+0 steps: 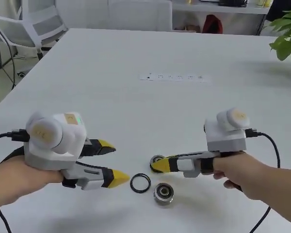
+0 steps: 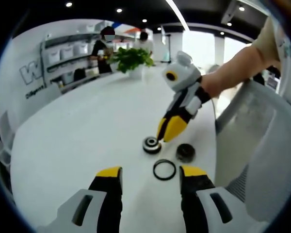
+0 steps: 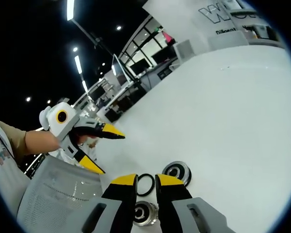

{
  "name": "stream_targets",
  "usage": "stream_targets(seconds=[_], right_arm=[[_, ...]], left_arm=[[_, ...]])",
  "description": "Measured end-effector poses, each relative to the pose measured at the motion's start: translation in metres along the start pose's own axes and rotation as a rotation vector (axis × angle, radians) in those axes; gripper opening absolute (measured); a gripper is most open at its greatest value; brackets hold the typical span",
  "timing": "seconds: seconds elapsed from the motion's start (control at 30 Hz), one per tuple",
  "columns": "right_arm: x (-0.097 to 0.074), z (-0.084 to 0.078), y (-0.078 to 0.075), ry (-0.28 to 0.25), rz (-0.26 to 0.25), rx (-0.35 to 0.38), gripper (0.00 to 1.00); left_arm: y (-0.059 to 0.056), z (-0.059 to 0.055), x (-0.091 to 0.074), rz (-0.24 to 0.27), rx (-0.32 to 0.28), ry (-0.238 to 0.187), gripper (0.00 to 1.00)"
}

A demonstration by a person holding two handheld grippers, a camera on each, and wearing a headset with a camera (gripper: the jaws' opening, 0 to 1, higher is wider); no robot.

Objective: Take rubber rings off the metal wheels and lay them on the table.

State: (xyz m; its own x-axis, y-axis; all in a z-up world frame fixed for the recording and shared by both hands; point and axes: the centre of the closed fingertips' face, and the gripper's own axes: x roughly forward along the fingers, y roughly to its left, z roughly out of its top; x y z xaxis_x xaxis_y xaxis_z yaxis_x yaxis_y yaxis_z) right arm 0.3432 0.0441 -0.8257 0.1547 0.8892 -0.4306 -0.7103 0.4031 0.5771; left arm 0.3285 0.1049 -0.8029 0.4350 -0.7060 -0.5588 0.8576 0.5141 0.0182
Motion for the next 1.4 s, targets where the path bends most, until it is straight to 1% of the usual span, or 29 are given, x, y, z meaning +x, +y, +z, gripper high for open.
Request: stream_targets(seconds=[0.17,0.3,0.53,0.63,0.9,1.0,1.1,1.4], right_arm=[[-0.006,0.001,-0.003,-0.005,-0.004,-0.030,0.16],[-0.011,0.003,-0.006,-0.017,-0.010,-0.037,0.17],[-0.016,0.002,-0.016,-0.027,-0.031,-0.068,0.21],[-0.018,0.000,-0.021,-0.017,-0.048,-0.099,0.22],[-0.019,-0.006,-0.030,-0.001,-0.071,-0.145,0.24],[-0.018,-0.010,-0.034,0.015,-0.083,-0.180,0.24],[-0.017,-0.012,-0.036,0.023,-0.084,-0.201,0.23],[-0.012,-0.017,-0.041,0.044,-0.090,-0.260,0.22]], left_arm=[[0.001,0.003,0.006,-0.003,-0.002,-0.004,0.48],[0.001,0.005,0.011,-0.009,0.001,-0.004,0.48],[0.004,0.009,0.018,-0.010,-0.004,-0.007,0.47],[0.004,0.011,0.020,-0.012,-0.005,-0.008,0.47],[0.004,0.012,0.029,-0.020,-0.003,-0.001,0.47],[0.002,0.013,0.032,-0.023,-0.003,0.001,0.46],[0.003,0.011,0.035,-0.024,-0.004,0.004,0.46],[0.000,0.013,0.046,-0.035,-0.005,0.009,0.44]])
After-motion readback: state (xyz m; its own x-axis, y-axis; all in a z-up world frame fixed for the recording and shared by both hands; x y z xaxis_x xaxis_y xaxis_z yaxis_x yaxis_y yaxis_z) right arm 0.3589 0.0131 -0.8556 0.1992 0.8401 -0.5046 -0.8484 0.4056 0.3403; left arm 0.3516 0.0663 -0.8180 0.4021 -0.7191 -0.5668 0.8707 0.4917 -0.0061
